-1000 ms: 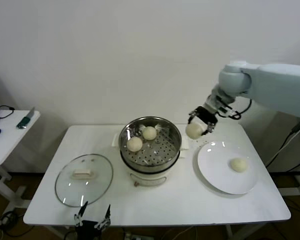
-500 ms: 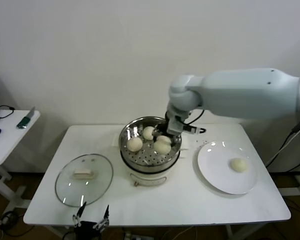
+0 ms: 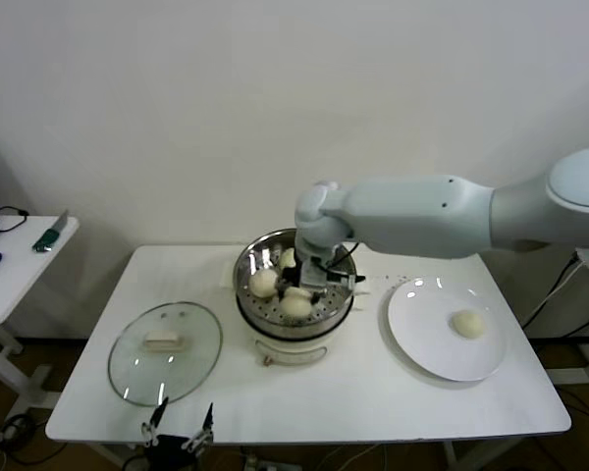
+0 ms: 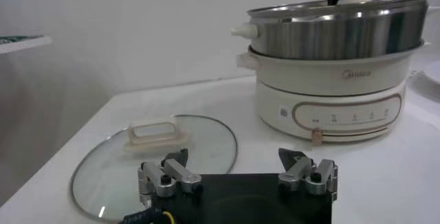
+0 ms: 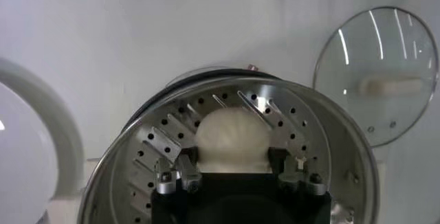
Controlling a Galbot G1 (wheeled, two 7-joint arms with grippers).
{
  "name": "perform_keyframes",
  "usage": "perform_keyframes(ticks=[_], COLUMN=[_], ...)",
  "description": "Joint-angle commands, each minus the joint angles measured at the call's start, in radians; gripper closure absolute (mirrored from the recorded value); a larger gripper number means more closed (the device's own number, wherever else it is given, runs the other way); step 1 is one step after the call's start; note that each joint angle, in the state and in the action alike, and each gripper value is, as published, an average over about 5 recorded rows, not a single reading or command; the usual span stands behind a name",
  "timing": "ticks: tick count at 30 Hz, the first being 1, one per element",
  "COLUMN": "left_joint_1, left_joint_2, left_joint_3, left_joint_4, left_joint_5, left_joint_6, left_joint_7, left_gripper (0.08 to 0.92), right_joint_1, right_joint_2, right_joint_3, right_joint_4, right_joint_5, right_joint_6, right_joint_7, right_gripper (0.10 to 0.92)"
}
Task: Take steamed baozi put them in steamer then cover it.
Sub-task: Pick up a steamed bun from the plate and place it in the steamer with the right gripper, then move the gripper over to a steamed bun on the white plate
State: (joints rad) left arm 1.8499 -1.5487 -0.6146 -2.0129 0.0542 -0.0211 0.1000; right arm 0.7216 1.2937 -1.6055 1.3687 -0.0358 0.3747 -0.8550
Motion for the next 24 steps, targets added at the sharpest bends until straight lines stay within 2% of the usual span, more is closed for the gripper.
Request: perform_keyframes(ticks=[1,9,15,24], left_joint_1=[0.000,0.002,0.003,0.006], left_joint_2=[0.001,0.000,0.001,0.000], left_joint_3=[-0.001,0.001,0.001,0.001], left_joint_4=[0.002,0.002,0.000,-0.004], left_joint_5=[-0.001,-0.001,-0.001,0.001], left_joint_6=[0.001,0.000,0.000,0.002], left_joint_7=[0.000,-0.001,0.000,0.000], left_gripper=[0.177,0.177,0.177,0.177], right_joint_1=[-0.078,-0.085,-0.076,0.053], right_joint_2=[0.039,0.040,0.035,-0.054], right_joint_3=[0.016,0.022,0.028,0.012], right_joint_4=[-0.063,-0.083,-0.089,-0.063], right_joint_5=[-0.054,-0.051,-0.014,0.161], right_joint_6=[0.011,0.019,0.038,0.034], right_joint_7=[0.011,0.016,0.012,-0.099], right_gripper=[0.352,0.337,0.218,0.202])
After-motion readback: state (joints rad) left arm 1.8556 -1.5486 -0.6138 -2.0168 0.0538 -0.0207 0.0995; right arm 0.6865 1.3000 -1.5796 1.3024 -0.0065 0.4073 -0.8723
